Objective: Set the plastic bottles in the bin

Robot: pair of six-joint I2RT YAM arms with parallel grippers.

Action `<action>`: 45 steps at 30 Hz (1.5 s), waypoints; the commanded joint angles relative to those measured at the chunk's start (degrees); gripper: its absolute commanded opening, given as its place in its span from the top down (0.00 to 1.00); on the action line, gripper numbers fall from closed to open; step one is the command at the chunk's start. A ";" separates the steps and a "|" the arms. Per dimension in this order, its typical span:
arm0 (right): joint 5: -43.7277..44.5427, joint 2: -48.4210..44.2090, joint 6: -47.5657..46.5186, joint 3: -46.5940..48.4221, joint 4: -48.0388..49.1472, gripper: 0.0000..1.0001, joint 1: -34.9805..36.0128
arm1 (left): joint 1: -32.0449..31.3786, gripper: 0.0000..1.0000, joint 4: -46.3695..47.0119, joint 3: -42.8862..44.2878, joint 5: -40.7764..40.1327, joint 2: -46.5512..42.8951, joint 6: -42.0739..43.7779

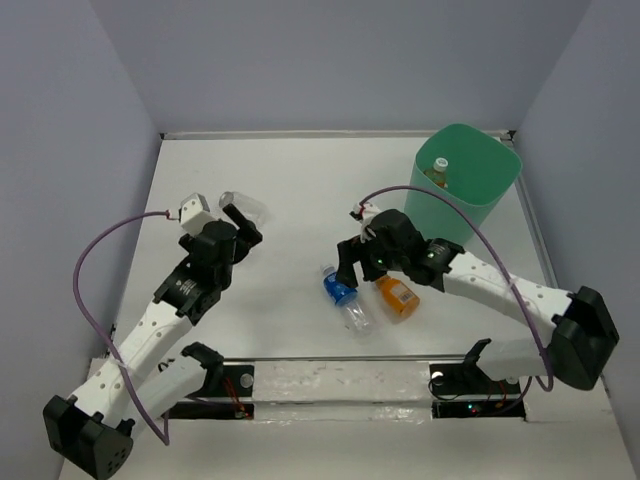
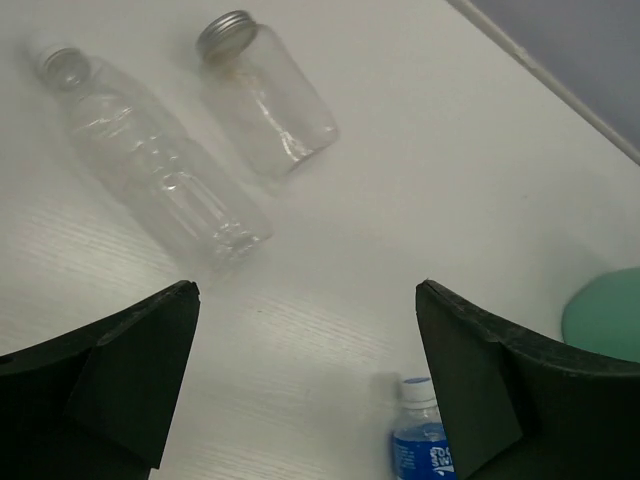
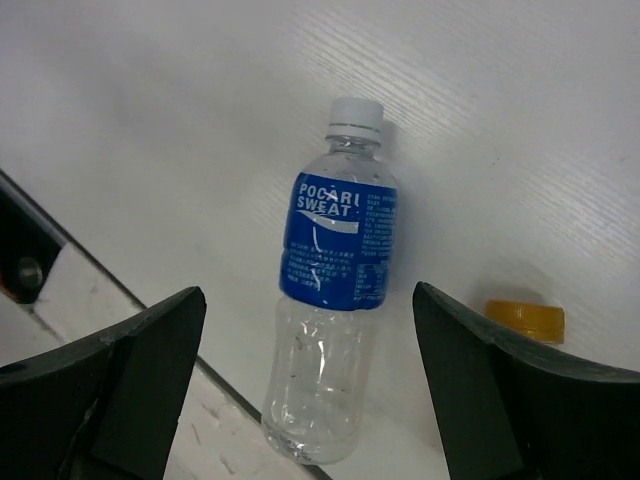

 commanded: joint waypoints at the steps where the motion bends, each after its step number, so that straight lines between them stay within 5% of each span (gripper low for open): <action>1: 9.86 9.73 -2.96 6.15 -1.22 0.10 2.95 | 5.09 0.01 1.61 -5.12 2.83 -4.47 -6.49; 10: 12.08 25.92 -4.98 15.02 -2.89 0.12 4.19 | 18.09 0.01 8.82 -14.19 6.09 -4.73 -8.60; 21: 9.44 34.11 -5.60 20.92 -5.34 0.22 4.19 | 29.35 0.01 18.05 -17.72 10.14 4.66 -15.63; 22: 9.35 34.37 -5.86 21.88 -5.61 0.23 4.19 | 29.79 0.01 18.14 -17.02 9.88 5.54 -16.24; 23: 8.74 34.38 -6.12 22.24 -5.87 0.36 4.19 | 30.32 0.01 18.15 -16.58 9.70 7.38 -17.55; 28: 8.91 28.69 -6.47 24.52 -6.93 0.64 4.19 | 32.96 0.01 17.09 -11.58 8.91 16.16 -19.50; 38: 13.22 11.80 -8.67 35.33 -9.13 0.78 1.12 | 35.33 0.01 20.86 -7.69 13.56 23.83 -19.06; 45: 17.17 5.55 -10.87 43.06 -10.27 0.79 -5.21 | 36.30 0.01 21.13 -6.20 14.88 27.52 -19.06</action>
